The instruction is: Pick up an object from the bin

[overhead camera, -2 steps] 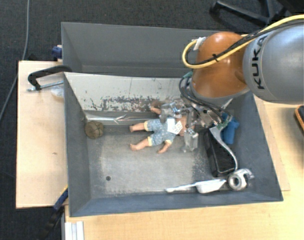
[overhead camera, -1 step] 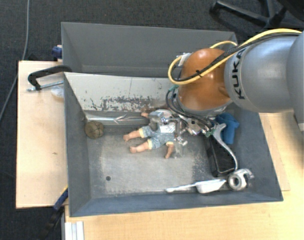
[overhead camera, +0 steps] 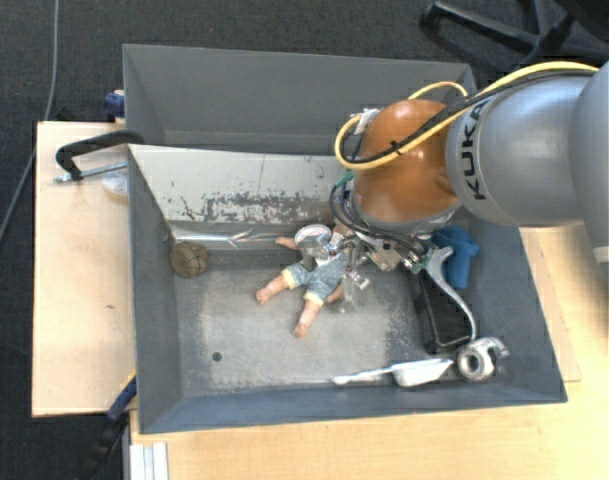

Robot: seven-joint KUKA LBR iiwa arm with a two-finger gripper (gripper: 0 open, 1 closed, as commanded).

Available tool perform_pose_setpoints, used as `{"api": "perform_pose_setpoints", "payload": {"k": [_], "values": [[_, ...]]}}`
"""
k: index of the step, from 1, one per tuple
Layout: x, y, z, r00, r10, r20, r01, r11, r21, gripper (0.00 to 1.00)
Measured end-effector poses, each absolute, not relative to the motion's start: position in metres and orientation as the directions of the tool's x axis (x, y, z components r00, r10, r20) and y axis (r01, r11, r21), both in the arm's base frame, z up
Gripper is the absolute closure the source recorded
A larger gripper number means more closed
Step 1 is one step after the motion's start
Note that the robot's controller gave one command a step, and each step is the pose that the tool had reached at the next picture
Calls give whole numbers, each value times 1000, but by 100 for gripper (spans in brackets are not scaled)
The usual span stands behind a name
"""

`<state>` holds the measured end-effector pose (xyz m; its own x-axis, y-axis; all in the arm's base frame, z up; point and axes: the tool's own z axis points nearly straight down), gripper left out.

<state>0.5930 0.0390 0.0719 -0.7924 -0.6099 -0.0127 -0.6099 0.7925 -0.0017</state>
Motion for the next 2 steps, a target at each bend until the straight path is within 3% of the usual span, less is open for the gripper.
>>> {"api": "perform_pose_setpoints", "payload": {"k": [2], "values": [[592, 39, 74, -793, -610, -10, -610, 793, 0, 100]]}}
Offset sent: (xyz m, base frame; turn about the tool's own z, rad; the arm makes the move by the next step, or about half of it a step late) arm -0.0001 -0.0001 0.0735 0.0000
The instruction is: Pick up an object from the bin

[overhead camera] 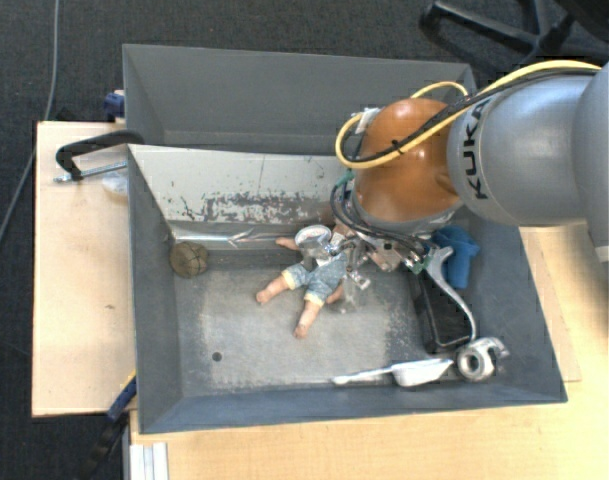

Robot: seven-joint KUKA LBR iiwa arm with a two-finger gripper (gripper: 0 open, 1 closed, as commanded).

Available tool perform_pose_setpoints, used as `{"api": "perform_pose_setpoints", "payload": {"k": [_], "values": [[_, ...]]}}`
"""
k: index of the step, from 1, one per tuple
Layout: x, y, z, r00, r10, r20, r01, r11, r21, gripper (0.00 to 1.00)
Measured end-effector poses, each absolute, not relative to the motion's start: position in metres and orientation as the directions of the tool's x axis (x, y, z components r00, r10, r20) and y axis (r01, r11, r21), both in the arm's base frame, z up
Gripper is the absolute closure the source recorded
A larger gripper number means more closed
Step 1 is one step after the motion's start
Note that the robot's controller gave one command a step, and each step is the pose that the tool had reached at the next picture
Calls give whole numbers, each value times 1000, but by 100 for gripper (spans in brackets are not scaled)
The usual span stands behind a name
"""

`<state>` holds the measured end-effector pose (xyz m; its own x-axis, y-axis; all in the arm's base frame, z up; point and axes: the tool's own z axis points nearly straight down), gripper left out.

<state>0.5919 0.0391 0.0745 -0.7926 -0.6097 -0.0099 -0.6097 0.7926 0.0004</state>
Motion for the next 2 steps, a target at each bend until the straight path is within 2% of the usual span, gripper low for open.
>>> {"api": "perform_pose_setpoints", "payload": {"k": [1, 2], "values": [[590, 39, 94, -793, -610, -6, -610, 793, 3, 100], [593, 39, 120, -793, -609, -13, -609, 793, -2, 100]]}}
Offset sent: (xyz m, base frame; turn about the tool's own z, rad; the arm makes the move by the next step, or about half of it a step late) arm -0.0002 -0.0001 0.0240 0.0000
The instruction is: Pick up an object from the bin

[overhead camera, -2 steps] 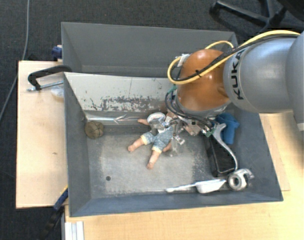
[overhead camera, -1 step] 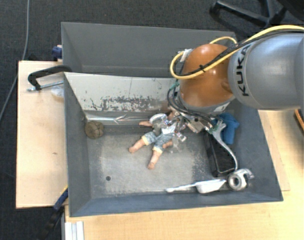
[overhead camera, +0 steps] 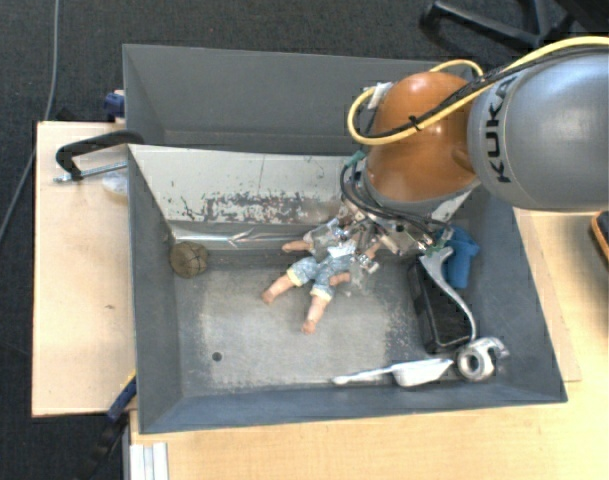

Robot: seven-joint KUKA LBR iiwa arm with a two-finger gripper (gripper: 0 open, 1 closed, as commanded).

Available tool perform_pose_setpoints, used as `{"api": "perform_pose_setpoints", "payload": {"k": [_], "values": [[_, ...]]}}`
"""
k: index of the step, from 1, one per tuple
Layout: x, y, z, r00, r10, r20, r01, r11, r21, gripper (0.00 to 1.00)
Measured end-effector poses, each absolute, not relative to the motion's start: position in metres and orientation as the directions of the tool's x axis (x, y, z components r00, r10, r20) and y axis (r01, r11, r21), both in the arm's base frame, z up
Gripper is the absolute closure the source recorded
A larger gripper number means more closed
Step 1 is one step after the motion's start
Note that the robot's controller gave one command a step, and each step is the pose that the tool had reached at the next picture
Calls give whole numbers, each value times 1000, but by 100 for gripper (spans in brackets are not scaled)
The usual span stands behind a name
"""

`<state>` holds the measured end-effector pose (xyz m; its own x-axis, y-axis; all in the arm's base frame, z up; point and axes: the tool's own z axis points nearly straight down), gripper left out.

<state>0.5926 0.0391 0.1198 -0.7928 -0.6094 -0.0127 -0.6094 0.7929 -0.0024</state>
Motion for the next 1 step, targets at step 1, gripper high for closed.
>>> {"api": "perform_pose_setpoints", "payload": {"k": [1], "values": [[593, 39, 134, -793, -609, -14, -609, 793, -3, 100]]}}
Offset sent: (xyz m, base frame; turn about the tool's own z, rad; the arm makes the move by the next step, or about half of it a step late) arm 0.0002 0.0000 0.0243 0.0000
